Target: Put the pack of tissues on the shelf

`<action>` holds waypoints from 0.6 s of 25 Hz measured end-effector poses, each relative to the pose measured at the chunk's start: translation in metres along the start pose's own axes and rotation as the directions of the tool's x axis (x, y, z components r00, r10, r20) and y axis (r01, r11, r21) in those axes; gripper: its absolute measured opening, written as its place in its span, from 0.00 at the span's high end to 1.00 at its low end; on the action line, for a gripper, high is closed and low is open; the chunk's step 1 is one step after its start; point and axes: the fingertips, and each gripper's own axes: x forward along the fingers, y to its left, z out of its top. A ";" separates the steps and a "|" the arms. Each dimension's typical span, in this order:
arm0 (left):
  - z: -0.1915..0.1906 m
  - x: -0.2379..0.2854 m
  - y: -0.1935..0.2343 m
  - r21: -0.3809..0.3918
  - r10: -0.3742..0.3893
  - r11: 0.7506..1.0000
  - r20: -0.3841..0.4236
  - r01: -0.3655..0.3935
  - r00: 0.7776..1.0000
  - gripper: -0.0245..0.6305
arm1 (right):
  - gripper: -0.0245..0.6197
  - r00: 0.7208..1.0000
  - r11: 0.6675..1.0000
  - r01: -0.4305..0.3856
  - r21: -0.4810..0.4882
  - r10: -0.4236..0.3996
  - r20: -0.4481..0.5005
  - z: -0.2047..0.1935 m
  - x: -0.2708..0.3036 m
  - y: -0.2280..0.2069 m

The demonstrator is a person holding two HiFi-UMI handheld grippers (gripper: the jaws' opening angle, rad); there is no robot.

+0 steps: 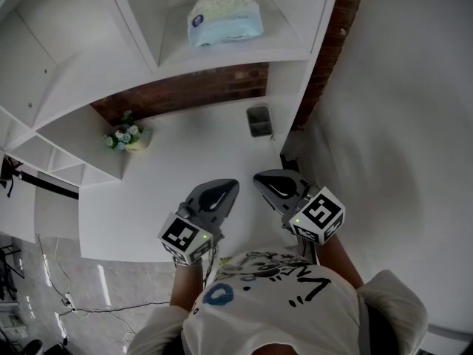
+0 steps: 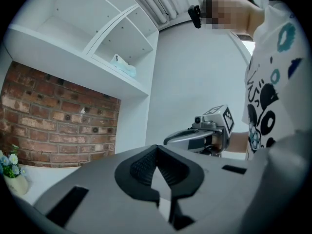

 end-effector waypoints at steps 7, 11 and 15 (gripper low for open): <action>0.002 -0.002 -0.002 -0.003 -0.017 1.000 0.009 0.017 1.000 0.94 | 0.92 1.000 1.000 -0.006 0.005 0.006 -0.003 -0.002 0.002 0.006; 0.002 -0.002 -0.003 -0.003 -0.024 1.000 0.004 0.024 1.000 0.94 | 0.92 1.000 1.000 -0.004 0.004 0.004 -0.006 -0.003 0.002 0.006; 0.000 -0.001 -0.005 -0.008 -0.029 1.000 0.001 0.029 1.000 0.94 | 0.92 1.000 1.000 0.000 0.010 0.000 -0.004 -0.002 0.000 0.006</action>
